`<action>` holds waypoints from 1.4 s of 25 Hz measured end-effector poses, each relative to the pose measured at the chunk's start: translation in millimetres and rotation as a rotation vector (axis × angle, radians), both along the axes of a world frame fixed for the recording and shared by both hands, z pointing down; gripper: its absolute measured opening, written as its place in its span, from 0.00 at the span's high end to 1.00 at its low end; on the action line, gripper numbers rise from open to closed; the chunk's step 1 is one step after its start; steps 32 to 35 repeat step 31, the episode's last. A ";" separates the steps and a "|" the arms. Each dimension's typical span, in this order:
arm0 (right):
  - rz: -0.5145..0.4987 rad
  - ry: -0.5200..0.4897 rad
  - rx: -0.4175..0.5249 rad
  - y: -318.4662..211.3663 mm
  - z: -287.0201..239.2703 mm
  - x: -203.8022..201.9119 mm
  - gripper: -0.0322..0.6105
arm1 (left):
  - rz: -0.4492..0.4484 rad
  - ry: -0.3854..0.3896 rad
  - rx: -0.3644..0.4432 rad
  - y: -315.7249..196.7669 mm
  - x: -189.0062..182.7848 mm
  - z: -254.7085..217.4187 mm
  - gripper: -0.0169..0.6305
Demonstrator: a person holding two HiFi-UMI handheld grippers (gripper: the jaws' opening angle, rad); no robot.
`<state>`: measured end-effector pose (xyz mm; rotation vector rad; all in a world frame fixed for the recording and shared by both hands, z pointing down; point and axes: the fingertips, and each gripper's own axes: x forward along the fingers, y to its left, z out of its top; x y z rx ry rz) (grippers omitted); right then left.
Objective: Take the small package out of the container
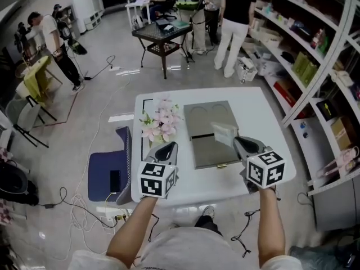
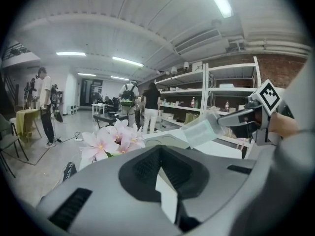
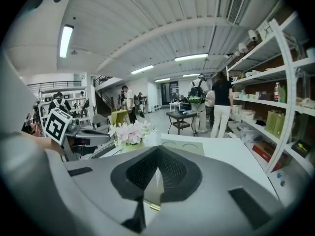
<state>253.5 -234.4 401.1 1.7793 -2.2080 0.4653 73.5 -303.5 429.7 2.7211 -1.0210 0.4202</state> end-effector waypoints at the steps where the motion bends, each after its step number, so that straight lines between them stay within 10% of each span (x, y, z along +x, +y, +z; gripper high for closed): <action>1: 0.019 -0.007 0.029 4.1 -4.7 -2.7 0.94 | 0.002 0.002 0.006 1.1 -2.8 -1.5 0.97; 10: 0.156 -0.035 0.195 34.0 -27.8 -18.5 0.94 | 0.021 0.011 0.037 15.8 -21.1 -11.3 0.97; 35: 0.228 -0.031 0.211 49.1 -18.4 -24.9 0.94 | 0.059 0.009 0.038 22.0 -32.9 -5.0 0.97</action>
